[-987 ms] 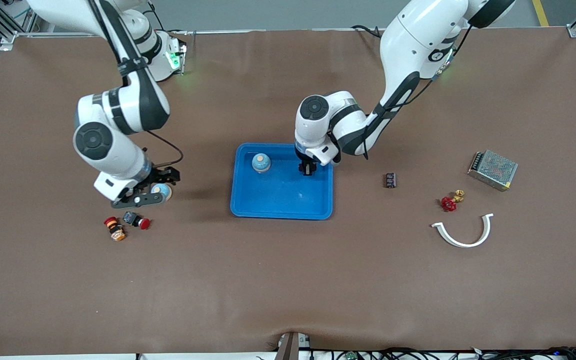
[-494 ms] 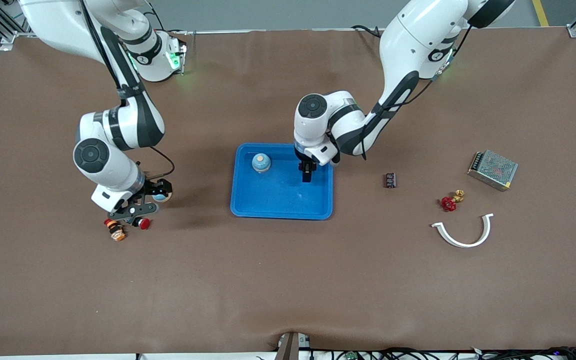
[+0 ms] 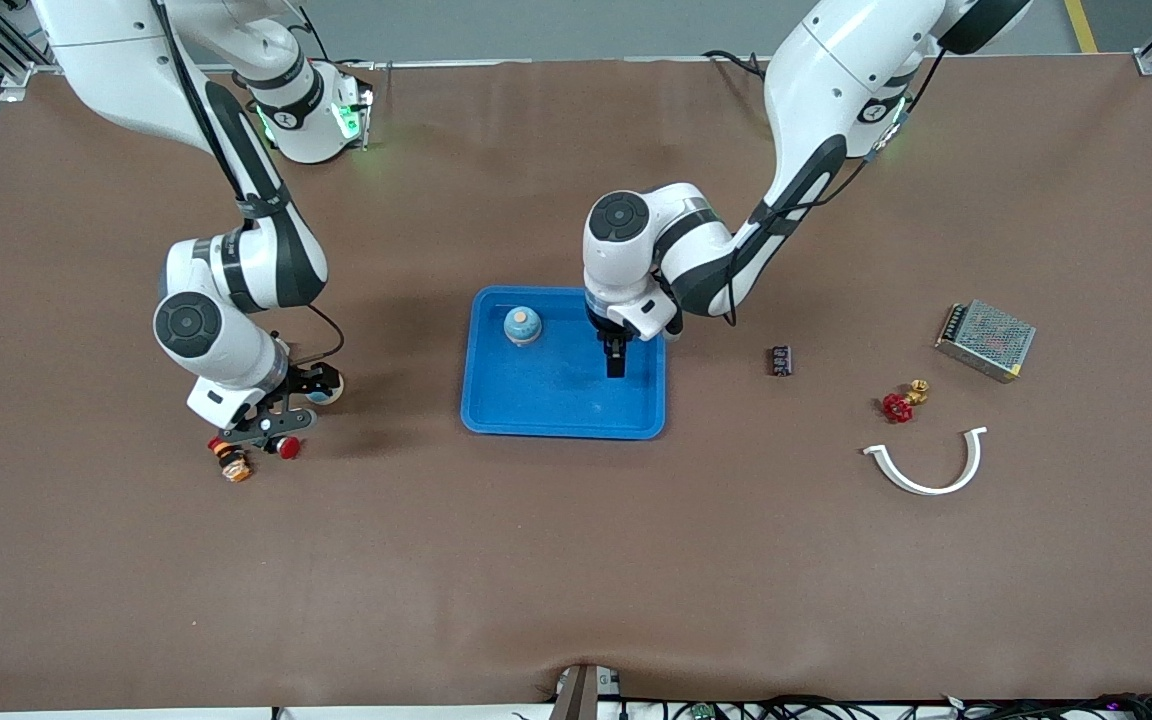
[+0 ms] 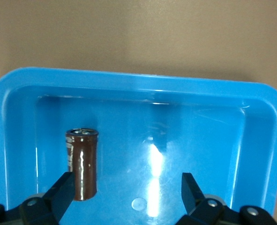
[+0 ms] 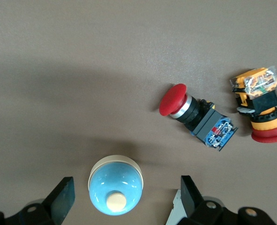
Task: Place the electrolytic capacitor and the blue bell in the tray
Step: 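Grasp the second bell with the right gripper while the left gripper reaches capacitor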
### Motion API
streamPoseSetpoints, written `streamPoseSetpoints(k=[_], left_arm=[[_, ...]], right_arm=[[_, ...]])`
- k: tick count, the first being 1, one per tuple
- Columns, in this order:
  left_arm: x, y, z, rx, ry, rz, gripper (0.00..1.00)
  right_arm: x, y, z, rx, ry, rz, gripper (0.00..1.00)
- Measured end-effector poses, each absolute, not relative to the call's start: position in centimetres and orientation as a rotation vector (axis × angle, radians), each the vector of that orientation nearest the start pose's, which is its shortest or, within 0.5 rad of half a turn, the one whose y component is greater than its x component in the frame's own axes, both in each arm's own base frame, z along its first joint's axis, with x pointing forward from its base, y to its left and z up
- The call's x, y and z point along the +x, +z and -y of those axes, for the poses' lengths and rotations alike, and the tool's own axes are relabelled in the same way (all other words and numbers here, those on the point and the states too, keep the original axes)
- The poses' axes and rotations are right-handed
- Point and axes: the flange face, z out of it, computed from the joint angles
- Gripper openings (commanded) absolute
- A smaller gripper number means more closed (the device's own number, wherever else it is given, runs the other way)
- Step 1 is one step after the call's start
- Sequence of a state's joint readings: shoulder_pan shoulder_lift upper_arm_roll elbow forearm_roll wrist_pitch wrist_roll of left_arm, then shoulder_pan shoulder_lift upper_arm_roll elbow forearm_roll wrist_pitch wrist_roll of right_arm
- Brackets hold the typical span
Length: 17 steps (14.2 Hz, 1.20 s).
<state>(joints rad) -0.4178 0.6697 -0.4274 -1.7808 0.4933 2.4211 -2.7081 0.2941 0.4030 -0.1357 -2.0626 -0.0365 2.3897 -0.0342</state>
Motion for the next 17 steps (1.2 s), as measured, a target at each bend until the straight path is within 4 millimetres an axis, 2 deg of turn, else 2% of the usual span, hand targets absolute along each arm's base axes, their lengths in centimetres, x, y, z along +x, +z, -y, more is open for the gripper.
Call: streamPoseSetpoints(k=[3, 6, 11, 13, 17], left_arm=[[46.3, 21.2, 47.3, 2.164, 0.111, -2.201, 1.0], [47.8, 22.2, 46.7, 2.167, 0.139, -2.219, 1.0], [49.8, 26.2, 46.5, 2.209, 0.081, -2.23, 1.0], [51.2, 27.6, 45.5, 2.218, 0.088, -2.218, 1.0], [53.3, 28.6, 43.1, 2.278, 0.075, -2.159, 1.0]], right_arm=[[57.0, 21.4, -9.1, -3.2, 0.086, 0.372, 1.0], [55.8, 20.0, -8.9, -3.2, 0.11, 0.373, 1.0], [54.6, 18.8, -9.1, -3.192, 0.071, 0.388, 1.0], [54.3, 18.4, -9.1, -3.191, 0.07, 0.39, 1.0], [54.3, 18.4, -9.1, -3.191, 0.066, 0.391, 1.0]])
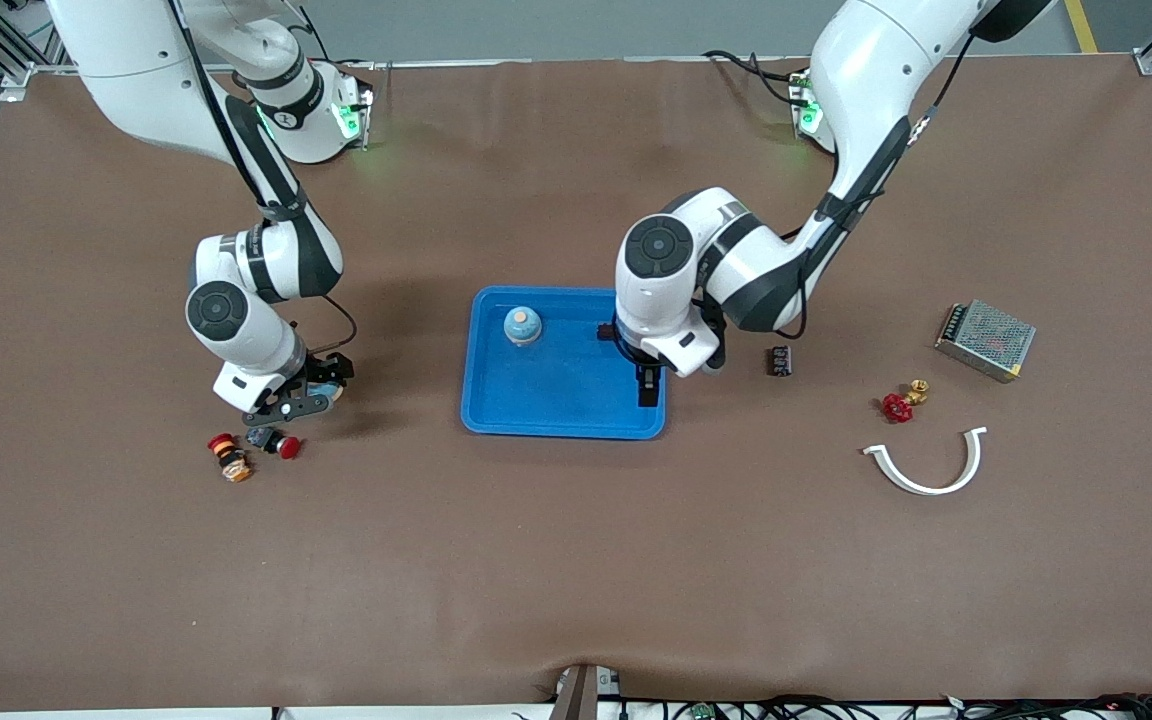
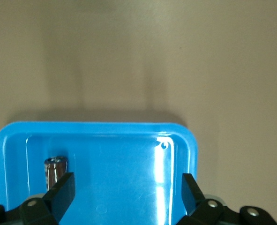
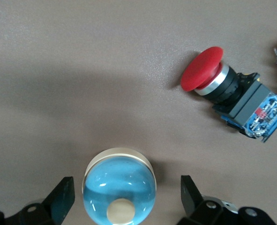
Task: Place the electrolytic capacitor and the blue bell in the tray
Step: 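Grasp the second bell with the right gripper while the left gripper reaches capacitor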
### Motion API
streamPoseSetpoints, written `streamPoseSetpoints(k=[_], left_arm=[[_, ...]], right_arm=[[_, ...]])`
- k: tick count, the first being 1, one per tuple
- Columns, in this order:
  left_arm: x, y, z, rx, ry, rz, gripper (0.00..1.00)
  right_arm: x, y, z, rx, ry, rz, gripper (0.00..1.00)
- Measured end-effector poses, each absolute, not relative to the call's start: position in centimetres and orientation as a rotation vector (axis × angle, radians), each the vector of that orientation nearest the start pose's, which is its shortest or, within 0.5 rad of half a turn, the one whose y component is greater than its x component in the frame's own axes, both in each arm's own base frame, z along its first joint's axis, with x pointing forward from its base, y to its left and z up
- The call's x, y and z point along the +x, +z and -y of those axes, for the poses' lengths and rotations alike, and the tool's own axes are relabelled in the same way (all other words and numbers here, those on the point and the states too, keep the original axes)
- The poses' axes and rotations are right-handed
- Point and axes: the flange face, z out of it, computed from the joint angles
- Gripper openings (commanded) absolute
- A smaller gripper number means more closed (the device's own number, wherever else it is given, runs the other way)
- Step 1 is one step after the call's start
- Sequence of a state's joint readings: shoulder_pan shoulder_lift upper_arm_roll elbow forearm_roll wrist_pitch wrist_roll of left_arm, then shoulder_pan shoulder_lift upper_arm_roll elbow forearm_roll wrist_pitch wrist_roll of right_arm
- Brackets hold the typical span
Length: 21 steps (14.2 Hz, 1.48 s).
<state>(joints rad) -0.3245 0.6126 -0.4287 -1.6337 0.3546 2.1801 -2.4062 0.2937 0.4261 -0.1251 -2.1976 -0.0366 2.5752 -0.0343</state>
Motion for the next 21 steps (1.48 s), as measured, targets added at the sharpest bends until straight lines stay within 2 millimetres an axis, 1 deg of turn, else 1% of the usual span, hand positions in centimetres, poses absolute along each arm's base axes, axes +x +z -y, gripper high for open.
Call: streamPoseSetpoints(k=[2, 5, 7, 9, 10, 12, 13, 15, 17, 18, 21], left_arm=[[53.5, 29.3, 42.3, -2.32, -0.089, 2.071, 1.0], [53.3, 31.1, 42.0, -2.433, -0.086, 1.909, 1.0], [53.3, 31.5, 41.6, -2.504, -0.083, 1.786, 1.0], [53.9, 31.8, 40.3, -2.561, -0.077, 1.662, 1.0], [54.4, 32.0, 39.2, -2.591, -0.07, 1.578, 1.0], [55.4, 32.5, 36.8, -2.646, -0.017, 1.422, 1.0], [56.1, 32.7, 35.7, -2.669, 0.006, 1.371, 1.0], [56.9, 32.9, 33.9, -2.694, 0.033, 1.297, 1.0], [57.3, 32.9, 33.0, -2.701, 0.043, 1.269, 1.0], [57.4, 33.1, 32.8, -2.709, 0.042, 1.255, 1.0], [57.8, 34.2, 31.9, -2.77, 0.04, 1.135, 1.0]], right_arm=[[54.3, 18.4, -9.2, -3.19, 0.062, 0.393, 1.0], [54.2, 18.0, -9.2, -3.19, 0.056, 0.395, 1.0], [54.0, 17.8, -9.2, -3.189, 0.056, 0.396, 1.0], [54.0, 17.7, -9.2, -3.189, 0.057, 0.397, 1.0], [54.0, 17.6, -9.3, -3.189, 0.056, 0.398, 1.0], [54.0, 17.5, -9.4, -3.188, 0.055, 0.402, 0.94], [53.9, 17.4, -9.6, -3.186, 0.053, 0.406, 0.89], [53.9, 17.1, -9.8, -3.184, 0.051, 0.412, 0.7], [53.8, 17.0, -9.8, -3.183, 0.051, 0.415, 0.55], [53.9, 17.1, -10.0, -3.181, 0.047, 0.419, 0.49], [53.9, 17.3, -10.2, -3.179, 0.043, 0.422, 0.42]])
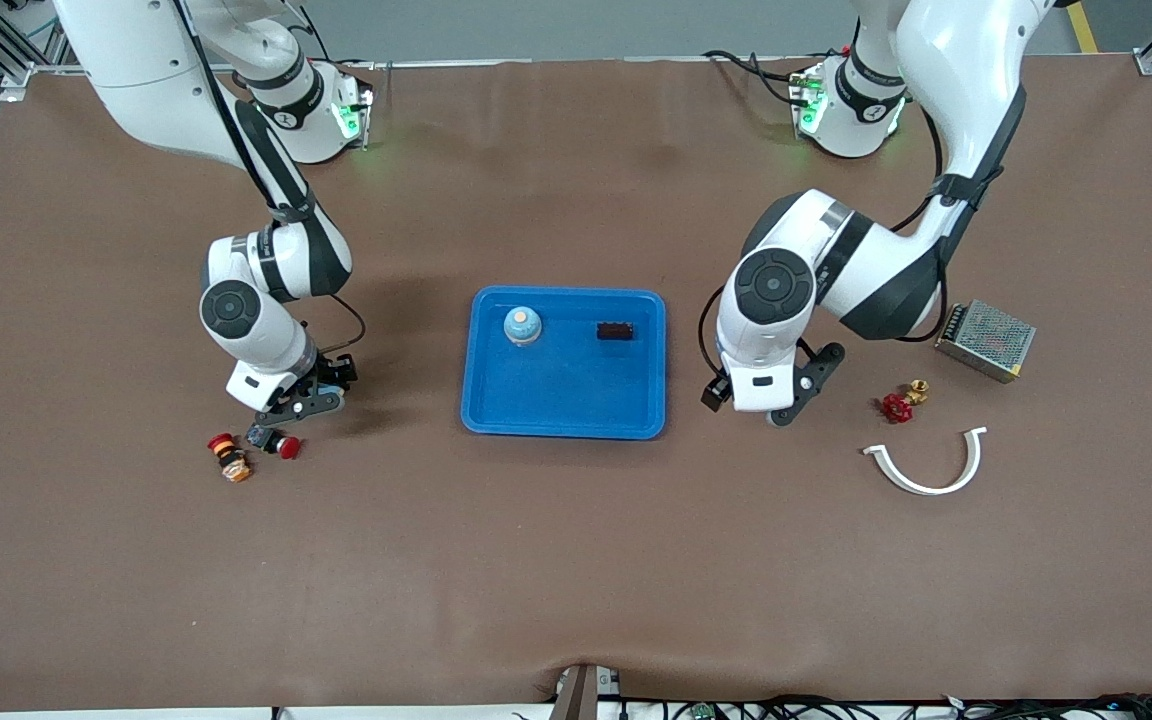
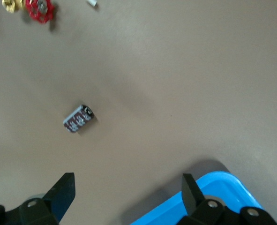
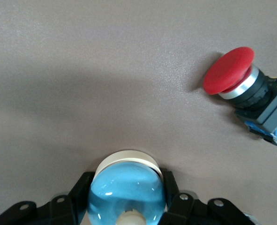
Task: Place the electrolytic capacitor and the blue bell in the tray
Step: 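Grasp the second bell with the right gripper while the left gripper reaches capacitor, then place the bell in the tray while the left gripper grasps the capacitor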
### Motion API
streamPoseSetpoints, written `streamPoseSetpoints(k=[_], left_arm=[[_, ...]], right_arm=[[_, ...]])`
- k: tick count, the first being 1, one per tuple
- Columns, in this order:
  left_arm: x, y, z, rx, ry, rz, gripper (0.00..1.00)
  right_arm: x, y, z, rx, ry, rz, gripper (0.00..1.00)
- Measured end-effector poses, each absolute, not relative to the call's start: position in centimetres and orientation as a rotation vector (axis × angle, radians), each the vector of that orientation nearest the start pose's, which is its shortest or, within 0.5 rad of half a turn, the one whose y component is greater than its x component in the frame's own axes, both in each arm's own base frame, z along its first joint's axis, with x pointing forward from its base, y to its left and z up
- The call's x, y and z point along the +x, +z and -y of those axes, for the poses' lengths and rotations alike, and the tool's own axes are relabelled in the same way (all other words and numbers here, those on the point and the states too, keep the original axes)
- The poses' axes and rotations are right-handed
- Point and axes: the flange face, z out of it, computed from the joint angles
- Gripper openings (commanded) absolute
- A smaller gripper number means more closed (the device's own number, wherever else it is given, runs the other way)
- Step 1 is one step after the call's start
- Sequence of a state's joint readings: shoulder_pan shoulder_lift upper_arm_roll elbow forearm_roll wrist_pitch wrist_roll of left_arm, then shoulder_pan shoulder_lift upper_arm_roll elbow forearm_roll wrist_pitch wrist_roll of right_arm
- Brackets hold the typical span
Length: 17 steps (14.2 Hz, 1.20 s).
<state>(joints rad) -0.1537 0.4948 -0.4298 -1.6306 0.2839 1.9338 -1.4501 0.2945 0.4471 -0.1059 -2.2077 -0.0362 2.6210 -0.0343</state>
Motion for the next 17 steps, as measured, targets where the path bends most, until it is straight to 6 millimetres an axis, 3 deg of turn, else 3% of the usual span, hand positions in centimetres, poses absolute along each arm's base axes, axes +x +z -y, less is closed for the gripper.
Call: streamPoseSetpoints(k=[4, 7, 10, 12, 14, 17], left_arm=[[58.4, 34.5, 30.4, -2.898, 0.082, 0.77, 1.0], [60.1, 34.8, 27.2, -2.973, 0.107, 0.485, 1.0], [61.6, 35.6, 24.1, -3.016, 0.098, 0.333, 1.0], [62.1, 36.5, 23.0, -3.056, 0.056, 0.302, 1.0], [61.8, 36.8, 22.0, -3.121, -0.021, 0.284, 1.0], [60.5, 35.3, 19.5, -3.16, -0.057, 0.226, 1.0]], right_arm=[[53.9, 17.4, -10.5, -3.178, 0.04, 0.43, 0.42], [54.2, 18.0, -12.4, -3.182, 0.093, 0.411, 0.42], [55.6, 21.2, -16.4, -3.178, 0.206, 0.298, 0.42], [56.1, 23.5, -19.8, -3.138, 0.221, 0.181, 0.42], [56.2, 25.1, -23.0, -3.122, 0.189, 0.078, 0.42], [55.1, 26.6, -28.3, -3.12, 0.142, -0.047, 0.42]])
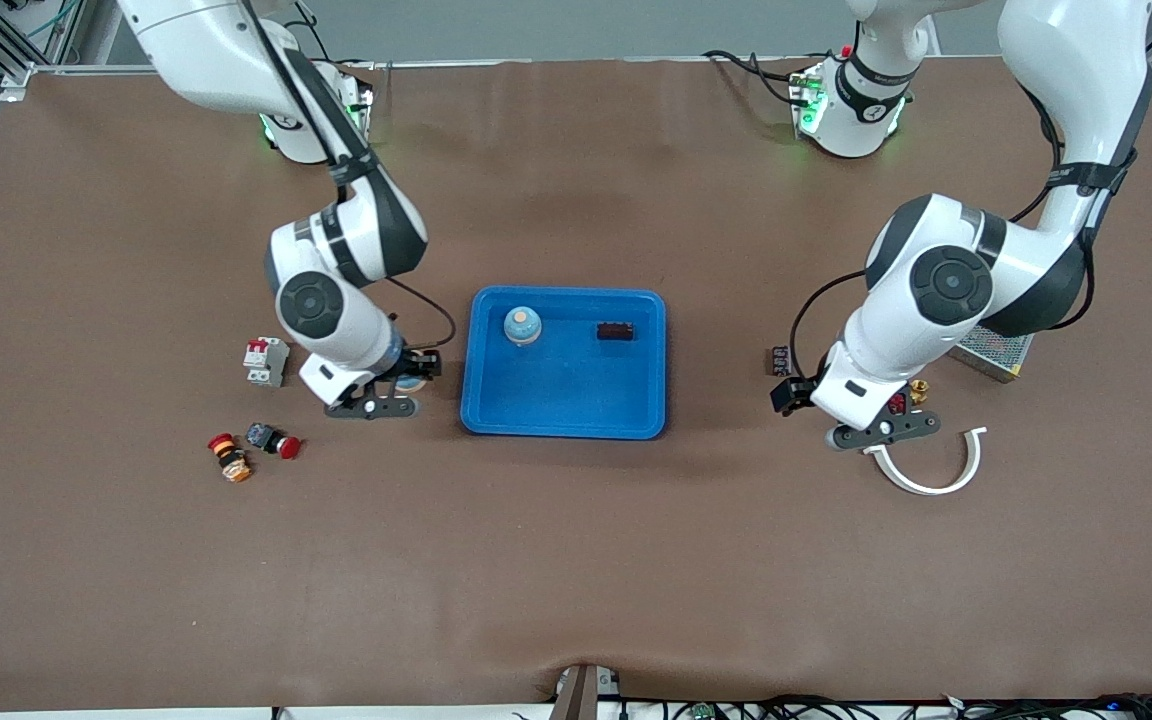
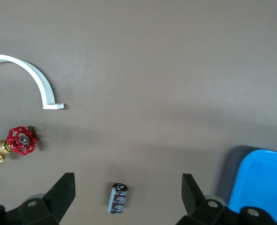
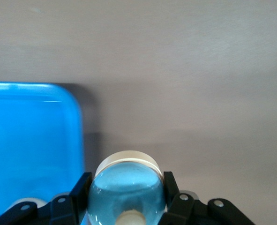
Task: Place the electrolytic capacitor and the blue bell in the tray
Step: 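Place the bell in the tray while the left gripper grasps the capacitor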
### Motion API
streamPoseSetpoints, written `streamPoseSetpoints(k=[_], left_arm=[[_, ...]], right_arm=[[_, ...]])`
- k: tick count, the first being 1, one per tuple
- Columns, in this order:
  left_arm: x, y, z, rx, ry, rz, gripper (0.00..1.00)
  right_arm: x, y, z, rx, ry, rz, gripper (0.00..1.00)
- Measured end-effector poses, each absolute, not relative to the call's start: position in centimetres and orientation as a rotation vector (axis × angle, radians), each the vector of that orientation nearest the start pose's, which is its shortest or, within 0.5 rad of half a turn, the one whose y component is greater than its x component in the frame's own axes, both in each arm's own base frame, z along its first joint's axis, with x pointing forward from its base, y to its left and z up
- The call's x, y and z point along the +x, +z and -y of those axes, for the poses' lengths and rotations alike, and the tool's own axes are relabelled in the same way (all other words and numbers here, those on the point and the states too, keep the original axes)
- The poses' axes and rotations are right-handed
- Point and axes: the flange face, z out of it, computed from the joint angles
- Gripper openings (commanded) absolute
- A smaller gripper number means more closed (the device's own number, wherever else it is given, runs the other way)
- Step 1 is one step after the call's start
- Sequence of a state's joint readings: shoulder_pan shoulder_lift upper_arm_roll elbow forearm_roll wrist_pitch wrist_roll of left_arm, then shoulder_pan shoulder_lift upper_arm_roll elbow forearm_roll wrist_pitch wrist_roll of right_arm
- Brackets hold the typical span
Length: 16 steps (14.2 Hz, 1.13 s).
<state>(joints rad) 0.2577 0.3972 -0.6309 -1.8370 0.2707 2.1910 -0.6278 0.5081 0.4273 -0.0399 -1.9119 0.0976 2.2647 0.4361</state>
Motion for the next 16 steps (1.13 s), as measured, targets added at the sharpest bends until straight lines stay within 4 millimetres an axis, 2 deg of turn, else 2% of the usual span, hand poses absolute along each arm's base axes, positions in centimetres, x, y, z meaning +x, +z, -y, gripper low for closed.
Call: streamPoseSetpoints(k=[2, 4, 8, 11, 16], left_arm=[[59.6, 33.7, 19.4, -3.168, -0.052, 0.19, 1.0], [58.4, 31.8, 20.1, -3.198, -0.09, 0.162, 1.0], [55.5, 28.1, 21.1, -3.214, -0.056, 0.111, 1.0], [53.6, 26.5, 22.1, -3.22, -0.027, 0.064, 1.0], [50.5, 23.5, 22.3, -3.259, -0.096, -0.004, 1.0]], right_arm=[[54.1, 27.0, -31.6, -3.117, 0.123, -0.105, 0.42], [53.6, 26.8, -33.9, -3.117, 0.116, -0.148, 0.42], [53.2, 24.4, -37.3, -3.125, 0.125, -0.2, 0.42], [53.5, 22.8, -38.4, -3.13, 0.127, -0.203, 0.42], [53.9, 22.2, -39.0, -3.128, 0.123, -0.225, 0.42]])
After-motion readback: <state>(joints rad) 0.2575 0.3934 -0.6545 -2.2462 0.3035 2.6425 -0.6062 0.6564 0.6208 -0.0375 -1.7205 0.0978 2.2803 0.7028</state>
